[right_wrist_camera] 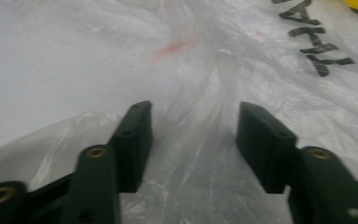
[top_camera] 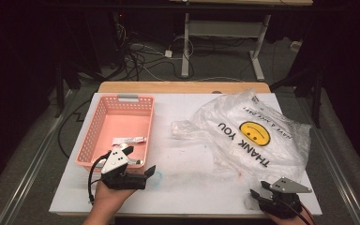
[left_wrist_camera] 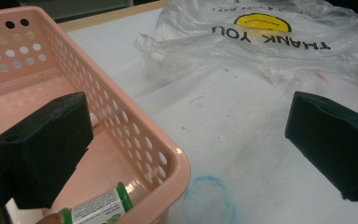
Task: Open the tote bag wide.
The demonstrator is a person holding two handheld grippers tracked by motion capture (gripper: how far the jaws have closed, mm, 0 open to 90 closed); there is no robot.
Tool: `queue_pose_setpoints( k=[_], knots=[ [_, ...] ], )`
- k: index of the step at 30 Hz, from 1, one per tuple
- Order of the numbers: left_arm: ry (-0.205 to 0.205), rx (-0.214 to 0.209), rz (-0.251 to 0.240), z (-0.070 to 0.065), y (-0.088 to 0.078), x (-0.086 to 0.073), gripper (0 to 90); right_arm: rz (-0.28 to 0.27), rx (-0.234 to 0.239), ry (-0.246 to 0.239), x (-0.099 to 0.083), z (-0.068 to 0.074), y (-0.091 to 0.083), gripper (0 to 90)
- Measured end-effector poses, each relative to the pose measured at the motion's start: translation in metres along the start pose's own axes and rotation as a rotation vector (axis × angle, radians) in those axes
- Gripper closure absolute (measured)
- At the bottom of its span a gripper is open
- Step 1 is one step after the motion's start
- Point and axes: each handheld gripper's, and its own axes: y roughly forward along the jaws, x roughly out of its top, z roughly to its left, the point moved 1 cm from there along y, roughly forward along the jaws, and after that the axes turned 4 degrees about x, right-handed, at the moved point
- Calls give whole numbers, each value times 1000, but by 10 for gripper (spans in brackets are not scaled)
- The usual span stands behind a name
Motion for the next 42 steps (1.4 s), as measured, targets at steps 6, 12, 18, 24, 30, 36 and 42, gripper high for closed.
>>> queue_pose_setpoints(
  k=[6, 12, 18, 24, 30, 36, 42],
  knots=[
    [0, 1, 1, 0, -1, 0, 3, 6, -5, -32, 2, 1, 0, 729],
    [-5, 5, 0, -1, 0, 0, 3, 4, -9, -34, 2, -1, 1, 829],
    [-1, 6, 4, -1, 1, 0, 3, -6, 3, -10, 2, -5, 0, 900],
    [-2, 7, 3, 1, 0, 0, 3, -25, 23, -37, 5, 5, -3, 900],
    [-1, 9, 2, 1, 0, 0, 3, -47, 41, -69, 11, 17, -5, 900],
    [-3, 11, 2, 2, -1, 0, 3, -74, 70, -100, 19, 33, -3, 899],
    [-2, 8, 4, 2, 0, 0, 3, -90, 158, -154, 32, 71, 8, 816]
  ],
)
